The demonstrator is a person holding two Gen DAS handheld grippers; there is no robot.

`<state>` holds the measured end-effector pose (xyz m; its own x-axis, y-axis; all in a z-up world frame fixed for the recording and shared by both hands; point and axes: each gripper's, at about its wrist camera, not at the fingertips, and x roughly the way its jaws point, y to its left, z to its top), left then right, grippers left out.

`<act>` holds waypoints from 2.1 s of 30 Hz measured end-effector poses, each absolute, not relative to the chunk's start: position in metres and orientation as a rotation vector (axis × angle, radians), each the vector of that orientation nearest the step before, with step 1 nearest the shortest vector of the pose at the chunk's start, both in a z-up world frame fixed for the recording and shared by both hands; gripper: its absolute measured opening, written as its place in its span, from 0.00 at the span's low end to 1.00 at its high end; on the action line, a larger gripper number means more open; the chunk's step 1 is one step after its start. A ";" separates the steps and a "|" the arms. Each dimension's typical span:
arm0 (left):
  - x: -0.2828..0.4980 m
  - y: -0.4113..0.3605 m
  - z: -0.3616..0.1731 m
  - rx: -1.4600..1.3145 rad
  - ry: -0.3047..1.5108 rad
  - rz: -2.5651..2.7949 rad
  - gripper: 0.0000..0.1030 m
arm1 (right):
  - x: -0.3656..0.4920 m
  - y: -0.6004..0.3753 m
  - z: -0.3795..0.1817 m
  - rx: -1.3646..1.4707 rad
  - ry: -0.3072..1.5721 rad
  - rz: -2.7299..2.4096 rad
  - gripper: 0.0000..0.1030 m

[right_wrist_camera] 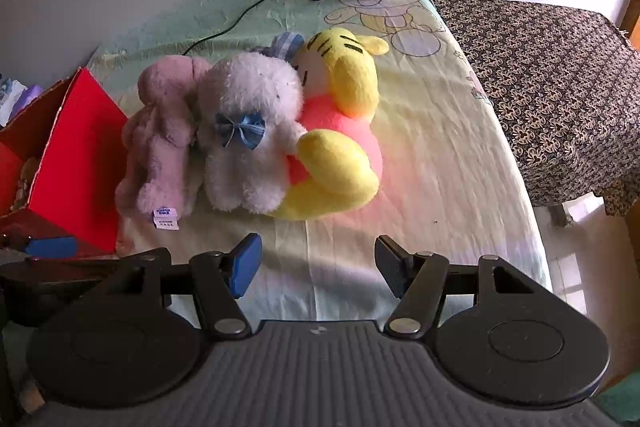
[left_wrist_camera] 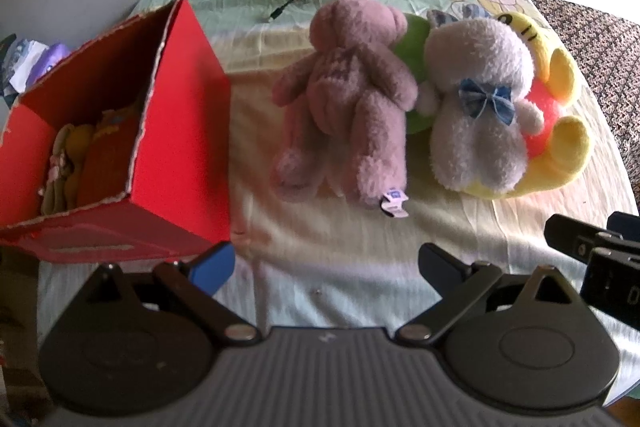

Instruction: Organize objects

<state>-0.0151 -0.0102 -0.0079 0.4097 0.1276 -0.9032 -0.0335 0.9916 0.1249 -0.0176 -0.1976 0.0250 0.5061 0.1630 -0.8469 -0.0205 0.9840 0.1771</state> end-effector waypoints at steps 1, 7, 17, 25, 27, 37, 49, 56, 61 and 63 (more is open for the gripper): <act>-0.015 -0.011 -0.008 0.093 1.144 0.101 0.96 | -0.018 -0.198 0.025 0.152 1.035 0.112 0.64; -0.013 -0.014 -0.009 0.103 1.145 0.097 0.96 | -0.017 -0.198 0.024 0.156 1.036 0.115 0.64; -0.005 -0.014 -0.011 0.106 1.155 0.084 0.96 | -0.006 -0.196 0.021 0.162 1.042 0.127 0.64; 0.001 -0.013 -0.016 0.109 1.172 0.071 0.96 | 0.002 -0.194 0.022 0.156 1.039 0.136 0.64; 0.003 -0.013 -0.017 0.106 1.177 0.069 0.96 | 0.003 -0.193 0.021 0.153 1.042 0.135 0.64; 0.006 -0.011 -0.016 0.116 1.173 0.047 0.96 | 0.009 -0.190 0.020 0.157 1.047 0.127 0.64; 0.016 -0.007 -0.007 0.103 1.144 0.011 0.96 | 0.013 -0.195 0.027 0.183 1.021 0.129 0.64; 0.031 -0.005 0.029 0.125 1.024 -0.088 0.96 | 0.017 -0.220 0.044 0.299 0.943 0.167 0.63; 0.035 0.001 0.039 0.033 0.976 -0.187 0.96 | 0.027 -0.228 0.052 0.374 0.900 0.199 0.61; 0.035 0.000 0.036 -0.005 0.976 -0.230 0.94 | 0.033 -0.227 0.049 0.387 0.899 0.223 0.60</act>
